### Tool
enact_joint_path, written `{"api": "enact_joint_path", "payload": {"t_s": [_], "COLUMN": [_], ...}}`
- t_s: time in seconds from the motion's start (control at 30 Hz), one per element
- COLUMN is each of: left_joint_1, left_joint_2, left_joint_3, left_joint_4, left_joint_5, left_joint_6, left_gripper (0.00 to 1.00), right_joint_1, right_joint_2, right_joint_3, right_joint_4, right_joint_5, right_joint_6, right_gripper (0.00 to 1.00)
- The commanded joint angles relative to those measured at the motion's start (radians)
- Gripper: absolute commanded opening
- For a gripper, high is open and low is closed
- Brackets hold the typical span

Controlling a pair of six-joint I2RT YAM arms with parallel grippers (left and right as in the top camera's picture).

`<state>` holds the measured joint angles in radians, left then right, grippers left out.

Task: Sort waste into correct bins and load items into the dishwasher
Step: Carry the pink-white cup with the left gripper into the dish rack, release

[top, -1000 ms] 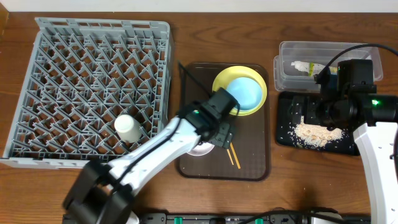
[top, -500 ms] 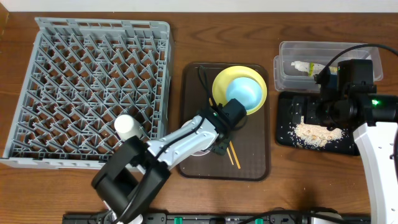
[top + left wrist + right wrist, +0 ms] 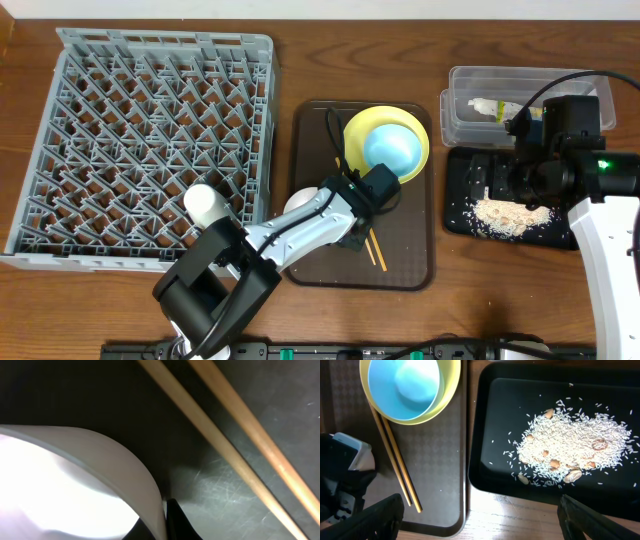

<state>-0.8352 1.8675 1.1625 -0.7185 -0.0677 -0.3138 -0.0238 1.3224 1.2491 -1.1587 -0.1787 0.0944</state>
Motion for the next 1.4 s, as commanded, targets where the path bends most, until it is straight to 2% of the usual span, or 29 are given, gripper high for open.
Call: {"api": "enact_joint_path", "payload": {"t_s": [0.0,0.27,0.4,0.5,0.63,0.73,1.0,1.17,1.37], "left_joint_1": [-0.001,0.03,0.111,0.22,0.411,0.58,0.939,1.059,1.149], "left_joint_2": [-0.041,-0.164,-0.243,-0.303,-0.362,-0.373,-0.319,-0.254,-0.149], "left_joint_3": [0.071,0.212,0.221,0.221,0.221,0.221,0.22,0.22,0.22], "left_joint_4": [-0.04,-0.154,-0.156,-0.155,-0.144,-0.13,-0.126,-0.125,-0.125], "left_joint_5": [-0.039,-0.038,0.005,0.061,0.269,0.518,1.07,1.248,1.338], "left_joint_6": [0.031,0.093,0.137,0.163,0.224,0.29,0.352,0.359,0.359], "left_gripper": [0.08,0.08,0.08,0.08,0.08,0.07,0.07,0.08,0.08], "right_joint_1": [-0.019,-0.019,-0.019,-0.019,-0.019,-0.019,-0.019,-0.019,-0.019], "right_joint_2": [-0.011,-0.011,-0.011,-0.011,-0.011,-0.011,-0.011,-0.011,-0.011], "right_joint_3": [0.014,0.014,0.014,0.014,0.014,0.014,0.014,0.014,0.014], "right_joint_4": [-0.001,-0.001,-0.003,-0.005,-0.005,-0.006,-0.01,-0.013,-0.013], "right_joint_5": [0.006,0.006,0.006,0.006,0.006,0.006,0.006,0.006,0.006], "right_joint_6": [-0.005,-0.005,-0.005,-0.005,-0.006,-0.006,-0.006,-0.006,-0.006], "right_gripper": [0.96,0.96,0.95,0.95,0.95,0.95,0.95,0.95,0.95]}}
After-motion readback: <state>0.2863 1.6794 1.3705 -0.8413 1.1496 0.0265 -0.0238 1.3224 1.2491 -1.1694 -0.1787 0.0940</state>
